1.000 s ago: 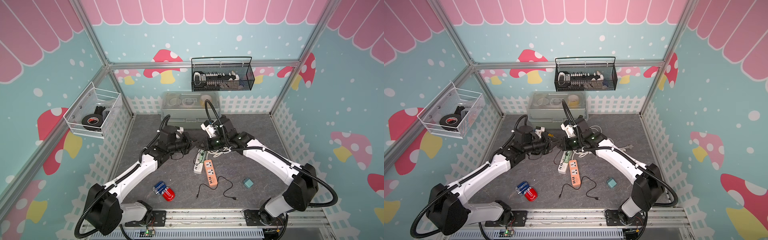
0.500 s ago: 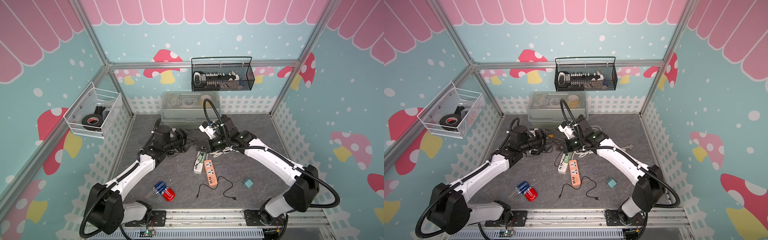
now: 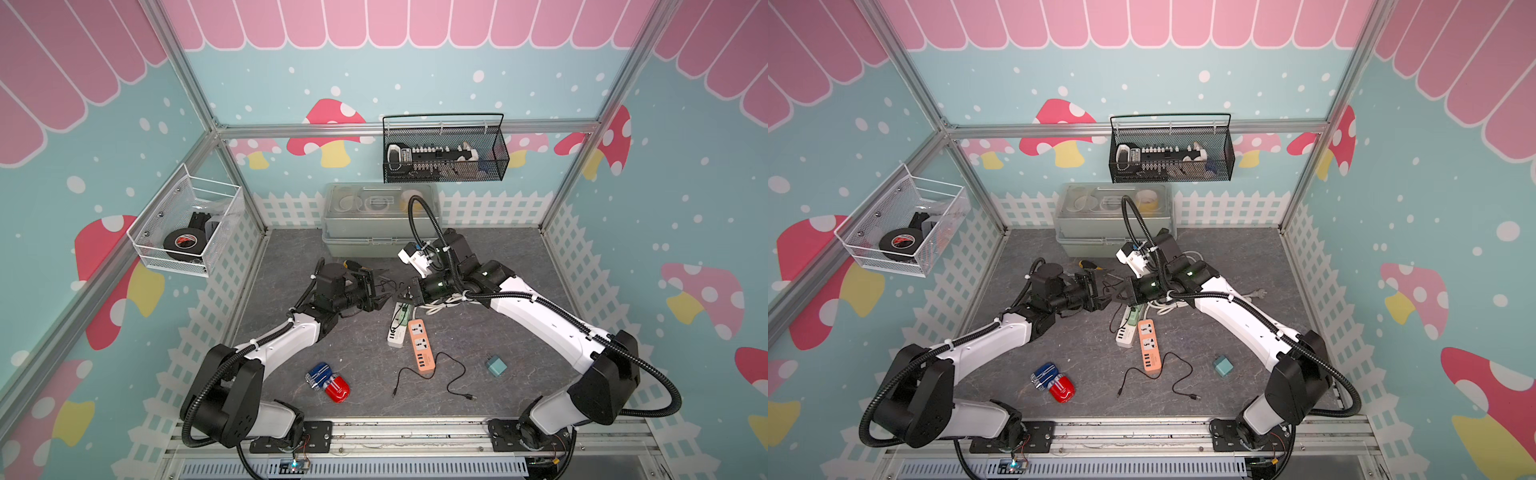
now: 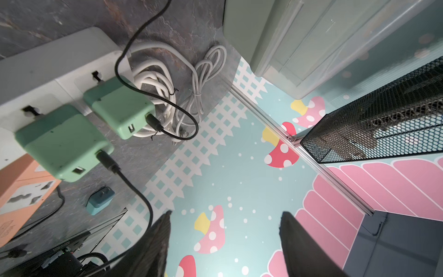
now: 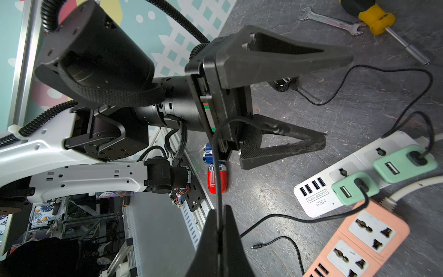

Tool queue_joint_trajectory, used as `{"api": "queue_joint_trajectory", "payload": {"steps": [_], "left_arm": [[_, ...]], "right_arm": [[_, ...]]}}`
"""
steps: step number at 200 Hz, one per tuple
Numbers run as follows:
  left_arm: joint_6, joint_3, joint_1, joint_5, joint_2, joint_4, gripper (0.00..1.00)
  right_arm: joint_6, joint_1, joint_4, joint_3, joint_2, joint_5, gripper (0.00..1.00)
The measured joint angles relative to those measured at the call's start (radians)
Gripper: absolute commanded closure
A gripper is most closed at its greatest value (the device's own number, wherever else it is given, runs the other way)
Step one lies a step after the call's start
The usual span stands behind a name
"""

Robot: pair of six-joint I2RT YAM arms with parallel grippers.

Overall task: Charge the electric shaver
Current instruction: Pick up the charging cable from the center of the board.

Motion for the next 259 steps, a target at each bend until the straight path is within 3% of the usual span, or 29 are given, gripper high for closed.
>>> {"api": "queue_joint_trajectory", "payload": {"steps": [58,129,190,224,259], "left_arm": [[-0.047,-0.013,-0.002,0.007,-0.002,0.05,0.67],[-0.05,-0.045,-0.002,0.008,-0.003,0.062,0.73],[-0.05,-0.045,-0.001,0.011,-0.002,0.062,0.85],[-0.05,-0.045,-0.001,0.011,-0.002,0.062,0.86],[-0.05,-0.045,-0.001,0.011,-0.002,0.063,0.98]], "right_arm": [[-0.003,-0.001,0.008,-0.02,-0.003,0.0,1.0],[0.002,-0.006,0.02,-0.033,-0.02,-0.001,1.0],[0.016,-0.01,0.046,-0.052,-0.047,-0.011,1.0],[0.022,-0.01,0.05,-0.074,-0.047,-0.013,1.0],[0.026,-0.01,0.06,-0.081,-0.047,-0.016,1.0]]}}
